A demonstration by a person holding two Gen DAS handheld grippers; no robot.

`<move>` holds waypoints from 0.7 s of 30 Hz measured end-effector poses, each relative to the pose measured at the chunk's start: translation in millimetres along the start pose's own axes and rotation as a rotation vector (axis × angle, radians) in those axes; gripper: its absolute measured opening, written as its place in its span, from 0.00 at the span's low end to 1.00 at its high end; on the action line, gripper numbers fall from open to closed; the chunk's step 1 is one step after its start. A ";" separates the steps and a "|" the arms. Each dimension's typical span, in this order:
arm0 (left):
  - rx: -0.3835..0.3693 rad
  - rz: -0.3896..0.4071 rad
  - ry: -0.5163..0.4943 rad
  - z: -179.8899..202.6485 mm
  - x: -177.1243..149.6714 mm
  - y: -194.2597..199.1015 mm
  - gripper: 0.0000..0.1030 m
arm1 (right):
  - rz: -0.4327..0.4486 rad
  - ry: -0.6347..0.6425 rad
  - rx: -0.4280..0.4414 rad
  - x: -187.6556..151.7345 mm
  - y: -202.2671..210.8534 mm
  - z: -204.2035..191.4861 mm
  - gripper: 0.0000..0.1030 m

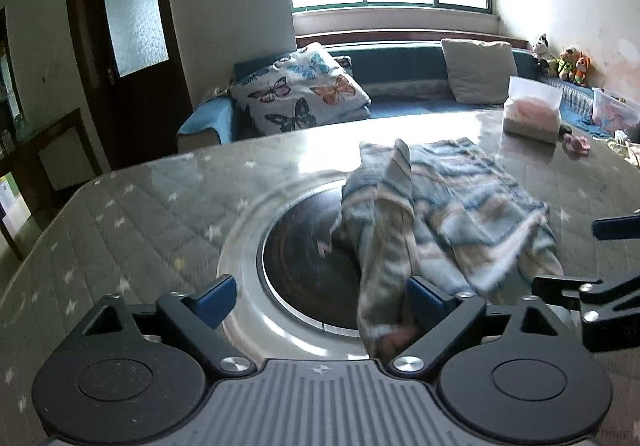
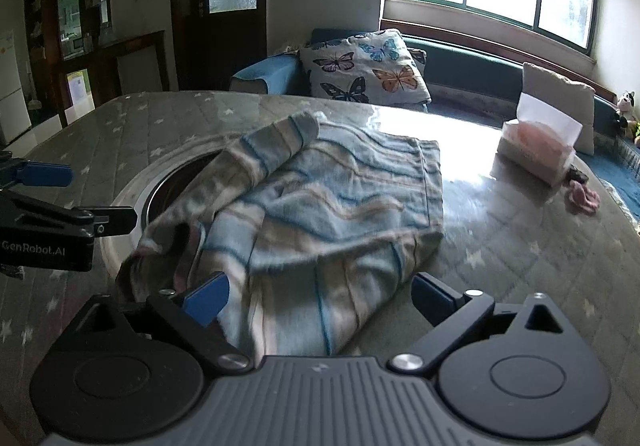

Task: Fold clothes
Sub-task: 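Grasp the striped shirt fabric with both grippers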

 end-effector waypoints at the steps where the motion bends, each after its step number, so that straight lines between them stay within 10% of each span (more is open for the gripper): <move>1: 0.000 0.001 -0.003 -1.1 3.7 -3.2 0.86 | -0.002 -0.006 0.005 4.7 -4.9 1.0 0.91; 16: -0.088 0.008 -0.052 17.2 54.4 -59.8 0.84 | -0.114 -0.028 0.086 31.8 -98.0 -5.8 0.67; 21: -0.139 -0.026 -0.052 33.3 63.8 -85.8 0.83 | -0.134 -0.072 0.116 26.3 -102.7 1.9 0.33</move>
Point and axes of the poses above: each gripper's, at about its wrist camera, not at the fingertips, and y roughly against the way its jaws point, z to its right, x to its top, the point moved 10 cm from there along -y, roughly the way its jaws point
